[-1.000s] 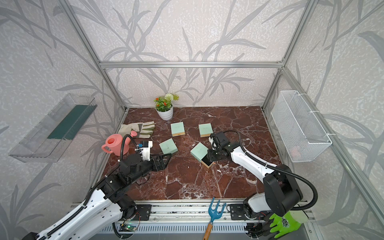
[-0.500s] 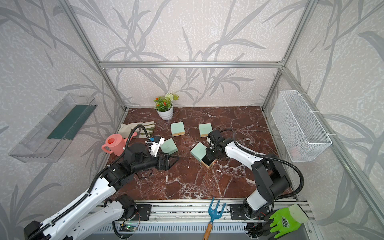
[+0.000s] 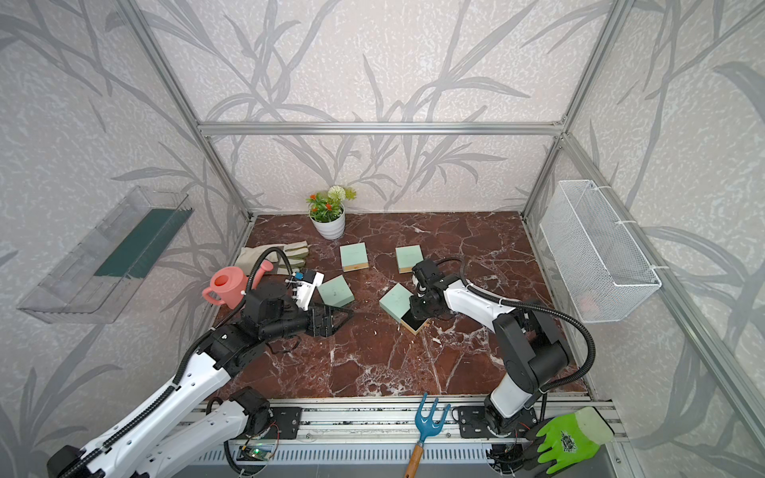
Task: Take out the earrings from the drawer-style jewelry box
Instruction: Pick up the earring from the drawer.
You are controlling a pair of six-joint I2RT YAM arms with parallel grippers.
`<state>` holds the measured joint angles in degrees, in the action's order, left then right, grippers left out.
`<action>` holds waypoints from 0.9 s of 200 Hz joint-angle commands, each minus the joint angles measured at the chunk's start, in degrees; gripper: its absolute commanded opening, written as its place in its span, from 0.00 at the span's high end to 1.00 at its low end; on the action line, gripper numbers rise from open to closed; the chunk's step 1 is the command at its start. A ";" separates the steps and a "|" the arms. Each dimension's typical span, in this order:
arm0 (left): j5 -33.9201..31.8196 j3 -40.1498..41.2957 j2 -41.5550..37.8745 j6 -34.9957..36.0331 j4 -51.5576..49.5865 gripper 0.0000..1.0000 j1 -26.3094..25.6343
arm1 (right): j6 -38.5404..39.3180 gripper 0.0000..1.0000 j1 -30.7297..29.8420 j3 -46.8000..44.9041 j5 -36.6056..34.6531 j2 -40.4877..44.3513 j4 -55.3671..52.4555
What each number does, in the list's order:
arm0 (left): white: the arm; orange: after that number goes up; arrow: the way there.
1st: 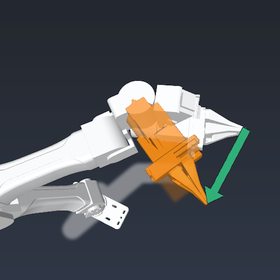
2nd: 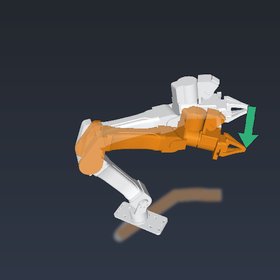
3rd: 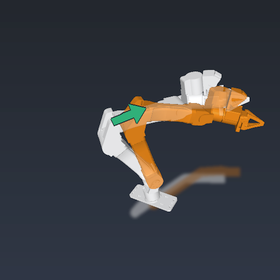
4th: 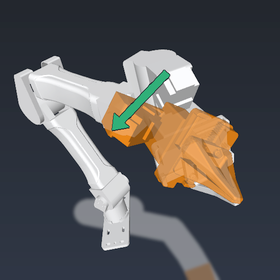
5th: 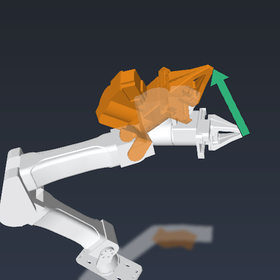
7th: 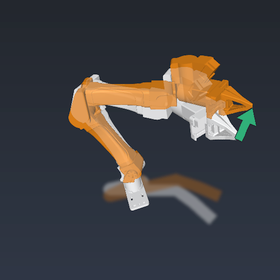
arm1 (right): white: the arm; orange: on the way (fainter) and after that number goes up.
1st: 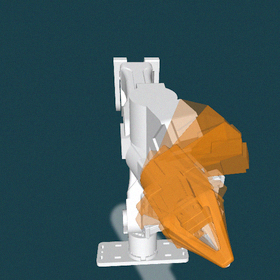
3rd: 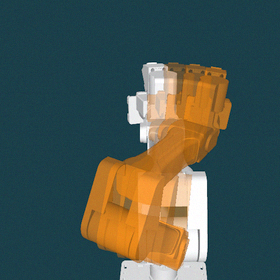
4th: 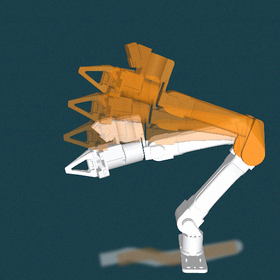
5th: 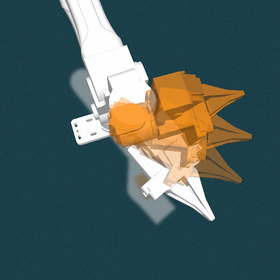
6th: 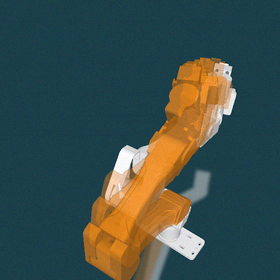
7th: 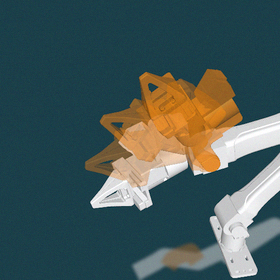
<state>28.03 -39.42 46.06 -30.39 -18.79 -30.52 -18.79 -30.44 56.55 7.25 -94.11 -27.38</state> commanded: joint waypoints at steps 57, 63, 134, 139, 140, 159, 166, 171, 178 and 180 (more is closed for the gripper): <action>-1.13 -1.36 -0.88 1.12 -1.06 0.01 0.20 | -1.07 0.87 -0.22 0.63 -1.82 0.40 -1.22; -1.21 -1.35 -1.03 1.05 -0.99 0.01 0.29 | -1.14 0.88 -0.28 0.41 -1.87 0.56 -1.10; -1.82 -1.30 -1.90 0.84 -1.41 0.01 0.23 | -1.55 0.91 -0.27 -0.22 -1.46 0.92 -0.40; -1.84 -1.36 -1.89 0.89 -1.44 0.01 0.25 | -1.61 0.92 -0.31 -0.16 -1.36 0.87 -0.23; -1.84 -1.32 -1.87 0.88 -1.48 0.01 0.27 | -1.61 0.92 -0.27 -0.19 -1.31 0.86 -0.23; -2.01 -1.36 -1.86 0.83 -1.66 0.01 0.33 | -1.78 0.95 -0.26 -0.21 -0.62 0.98 0.18; -2.27 -1.34 -1.90 0.83 -1.64 0.01 0.33 | -1.95 0.96 -0.27 -0.24 -0.37 1.15 0.39; -2.40 -1.36 -1.92 0.70 -1.69 0.01 0.27 | -2.04 0.97 -0.32 -0.22 -0.10 1.20 0.48; -2.52 -1.31 -1.99 0.70 -1.70 0.01 0.21 | -2.04 0.98 -0.26 -0.22 0.33 1.44 0.70; -2.54 -1.35 -1.95 0.73 -1.76 0.01 0.27 | -2.04 0.98 -0.24 -0.28 0.45 1.51 0.76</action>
<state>26.48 -39.42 44.95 -30.41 -19.35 -30.50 -20.21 -30.44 56.51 6.39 -94.17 -27.16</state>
